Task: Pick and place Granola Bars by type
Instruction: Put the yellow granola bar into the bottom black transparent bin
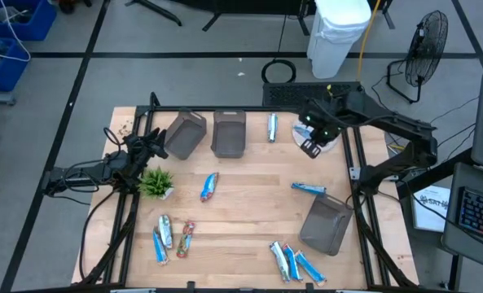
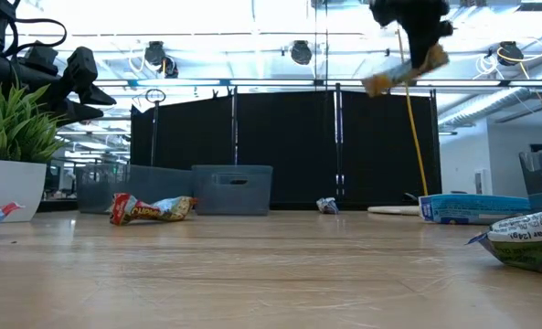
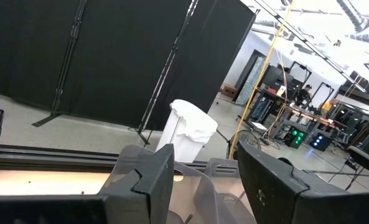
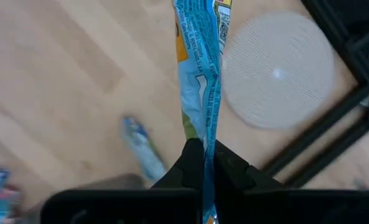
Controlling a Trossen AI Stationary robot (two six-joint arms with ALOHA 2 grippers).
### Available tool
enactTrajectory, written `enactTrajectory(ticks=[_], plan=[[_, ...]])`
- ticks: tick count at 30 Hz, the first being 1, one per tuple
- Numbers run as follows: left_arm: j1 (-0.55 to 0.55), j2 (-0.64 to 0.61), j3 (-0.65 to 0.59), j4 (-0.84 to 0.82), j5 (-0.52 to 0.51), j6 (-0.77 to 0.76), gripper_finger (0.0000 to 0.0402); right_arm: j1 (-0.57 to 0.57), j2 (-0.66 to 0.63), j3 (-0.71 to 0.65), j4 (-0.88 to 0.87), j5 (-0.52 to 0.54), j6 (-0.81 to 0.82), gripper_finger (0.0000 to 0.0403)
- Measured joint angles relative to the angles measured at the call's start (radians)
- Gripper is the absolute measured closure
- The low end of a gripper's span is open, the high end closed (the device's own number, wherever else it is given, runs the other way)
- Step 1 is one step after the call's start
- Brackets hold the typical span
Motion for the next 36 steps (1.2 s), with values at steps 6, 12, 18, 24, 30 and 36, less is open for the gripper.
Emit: enactTrajectory(ticks=[6,12,18,24,30,36], plan=[[0.0,0.0,0.0,0.0,0.0,0.0,0.022,0.175,-0.032,0.04,-0.003,-0.028,0.151,0.0402],[0.0,0.0,0.0,0.0,0.0,0.0,0.022,0.385,-0.037,0.039,0.001,-0.028,0.293,0.0402],[0.0,0.0,0.0,0.0,0.0,0.0,0.022,0.615,-0.038,0.007,0.002,-0.028,0.45,0.0403],[0.0,0.0,0.0,0.0,0.0,0.0,0.022,0.791,-0.037,-0.075,0.003,-0.027,0.612,0.0403],[0.0,0.0,0.0,0.0,0.0,0.0,0.022,0.919,-0.037,-0.194,0.002,-0.027,0.714,0.0403],[0.0,0.0,0.0,0.0,0.0,0.0,0.022,1.003,-0.044,-0.335,0.007,-0.027,0.758,0.0402]])
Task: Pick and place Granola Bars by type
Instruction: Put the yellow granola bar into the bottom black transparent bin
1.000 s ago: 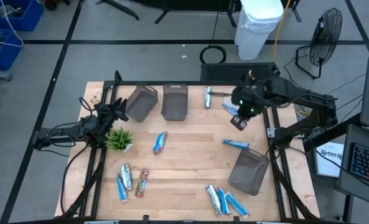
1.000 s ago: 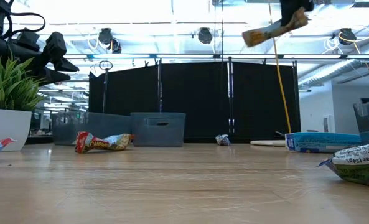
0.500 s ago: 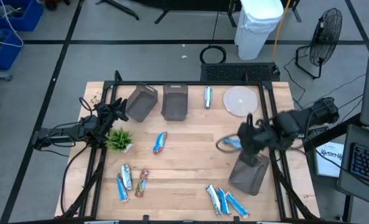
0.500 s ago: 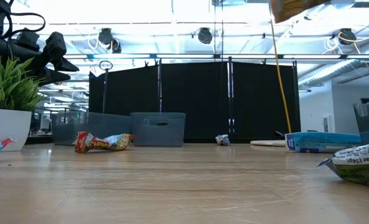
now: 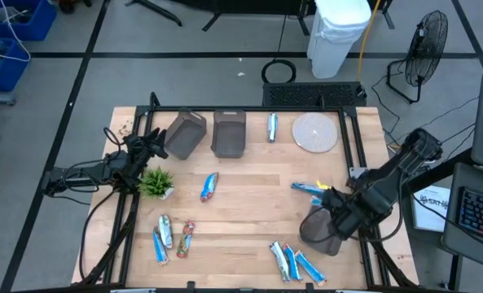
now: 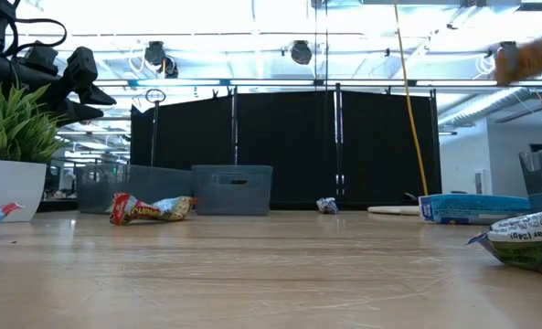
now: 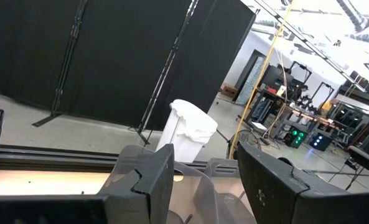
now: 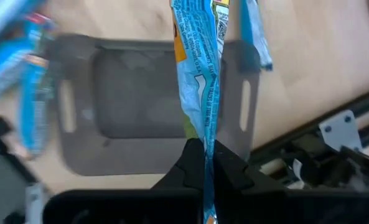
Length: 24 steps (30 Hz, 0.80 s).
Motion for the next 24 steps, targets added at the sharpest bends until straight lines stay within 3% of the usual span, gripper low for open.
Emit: enactTrajectory(ticks=[5,13,24], plan=[[0.0,0.0,0.0,0.0,0.0,0.0,0.022,0.017,-0.032,-0.142,0.065,-0.003,0.065,0.0402],[0.0,0.0,0.0,0.0,0.0,0.0,0.022,0.029,-0.042,-0.344,0.329,-0.097,0.112,0.0402],[0.0,0.0,0.0,0.0,0.0,0.0,0.022,0.037,-0.042,-0.469,0.372,-0.078,0.129,0.0402]])
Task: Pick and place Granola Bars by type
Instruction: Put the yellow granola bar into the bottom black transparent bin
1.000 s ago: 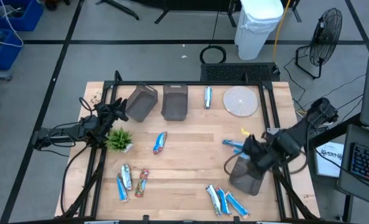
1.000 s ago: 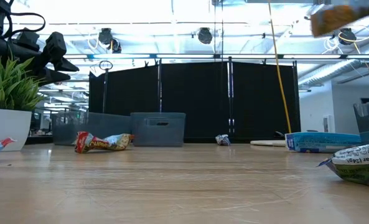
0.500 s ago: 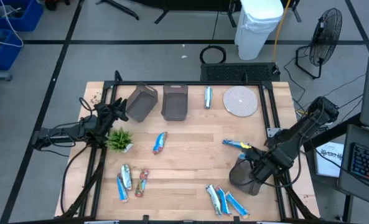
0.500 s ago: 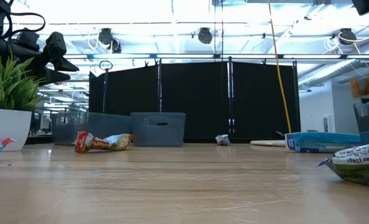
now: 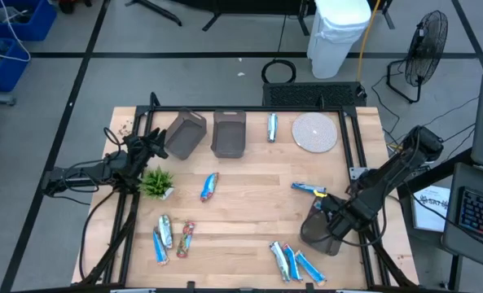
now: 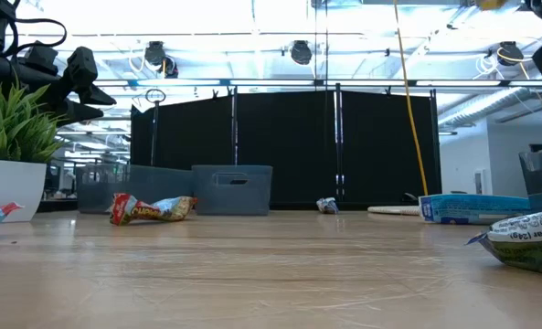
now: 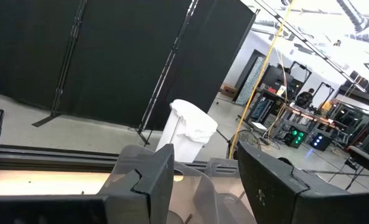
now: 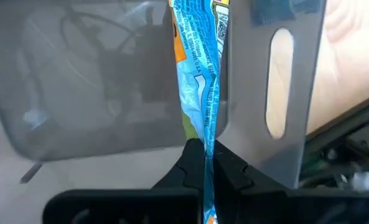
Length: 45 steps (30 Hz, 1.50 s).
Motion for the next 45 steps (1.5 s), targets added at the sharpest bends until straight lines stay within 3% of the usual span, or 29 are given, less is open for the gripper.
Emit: enactTrajectory(ticks=[10,24,31,45], plan=[[0.0,0.0,0.0,0.0,0.0,0.0,0.022,-0.013,0.006,-0.073,0.094,0.002,-0.021,0.0389],[0.0,0.0,0.0,0.0,0.0,0.0,0.022,-0.041,0.006,-0.073,0.07,-0.025,-0.026,0.0218],[0.0,0.0,0.0,0.0,0.0,0.0,0.022,-0.051,0.001,-0.023,0.03,-0.025,-0.026,0.0159],[0.0,0.0,0.0,0.0,0.0,0.0,0.022,-0.136,-0.015,0.258,-0.177,-0.024,-0.085,0.0154]])
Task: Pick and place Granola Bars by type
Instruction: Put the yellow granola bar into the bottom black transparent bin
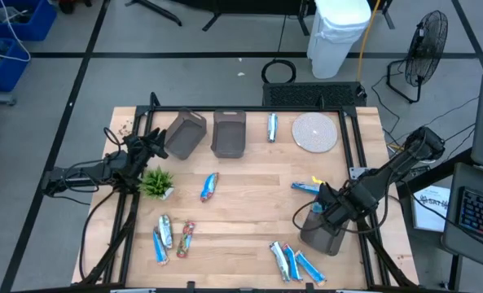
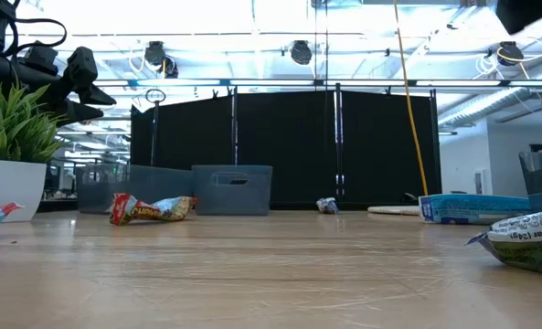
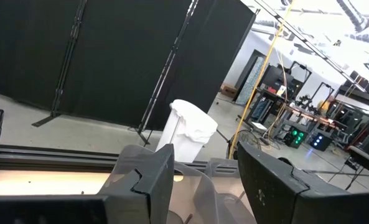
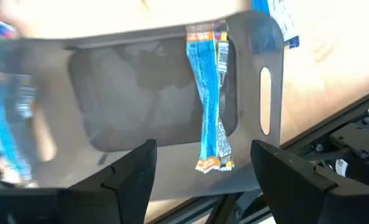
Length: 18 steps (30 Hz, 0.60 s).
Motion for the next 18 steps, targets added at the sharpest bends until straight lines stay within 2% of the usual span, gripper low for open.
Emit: enactTrajectory(ticks=[10,18], plan=[[0.0,0.0,0.0,0.0,0.0,0.0,0.022,-0.07,0.0,0.184,-0.114,0.001,-0.039,0.0158],[0.0,0.0,0.0,0.0,0.0,0.0,0.022,-0.088,-0.014,0.255,-0.2,0.008,-0.108,0.0159]])
